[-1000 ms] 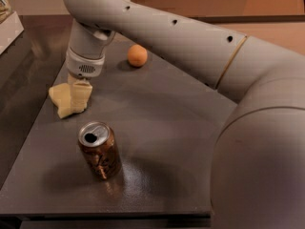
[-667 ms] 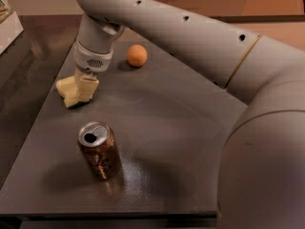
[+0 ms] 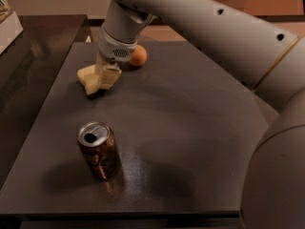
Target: Move sponge near orange can
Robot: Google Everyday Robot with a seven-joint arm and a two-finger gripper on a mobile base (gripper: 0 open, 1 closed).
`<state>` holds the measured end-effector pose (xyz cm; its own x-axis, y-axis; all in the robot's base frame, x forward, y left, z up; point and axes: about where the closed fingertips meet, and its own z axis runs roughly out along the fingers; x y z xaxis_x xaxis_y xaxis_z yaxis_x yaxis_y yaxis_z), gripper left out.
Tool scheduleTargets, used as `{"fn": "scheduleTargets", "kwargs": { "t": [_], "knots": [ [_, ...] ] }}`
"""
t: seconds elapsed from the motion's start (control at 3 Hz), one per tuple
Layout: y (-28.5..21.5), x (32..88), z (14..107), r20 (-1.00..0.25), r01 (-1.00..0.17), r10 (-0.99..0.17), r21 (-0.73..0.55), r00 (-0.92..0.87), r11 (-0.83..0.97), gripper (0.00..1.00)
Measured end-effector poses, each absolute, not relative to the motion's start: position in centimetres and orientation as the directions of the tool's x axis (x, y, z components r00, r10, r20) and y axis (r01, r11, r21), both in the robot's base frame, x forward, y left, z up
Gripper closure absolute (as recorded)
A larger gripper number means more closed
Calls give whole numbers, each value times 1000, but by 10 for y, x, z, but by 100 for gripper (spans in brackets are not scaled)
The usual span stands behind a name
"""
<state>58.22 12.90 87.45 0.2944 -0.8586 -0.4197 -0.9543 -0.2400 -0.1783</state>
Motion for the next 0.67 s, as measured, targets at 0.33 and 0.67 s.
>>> {"fn": "scheduleTargets", "kwargs": {
  "t": [0.33, 0.67],
  "knots": [
    [104, 584, 880, -412, -946, -854, -201, 317, -254, 100],
    [76, 577, 885, -412, -928, -835, -224, 366, -296, 100]
  ]
}}
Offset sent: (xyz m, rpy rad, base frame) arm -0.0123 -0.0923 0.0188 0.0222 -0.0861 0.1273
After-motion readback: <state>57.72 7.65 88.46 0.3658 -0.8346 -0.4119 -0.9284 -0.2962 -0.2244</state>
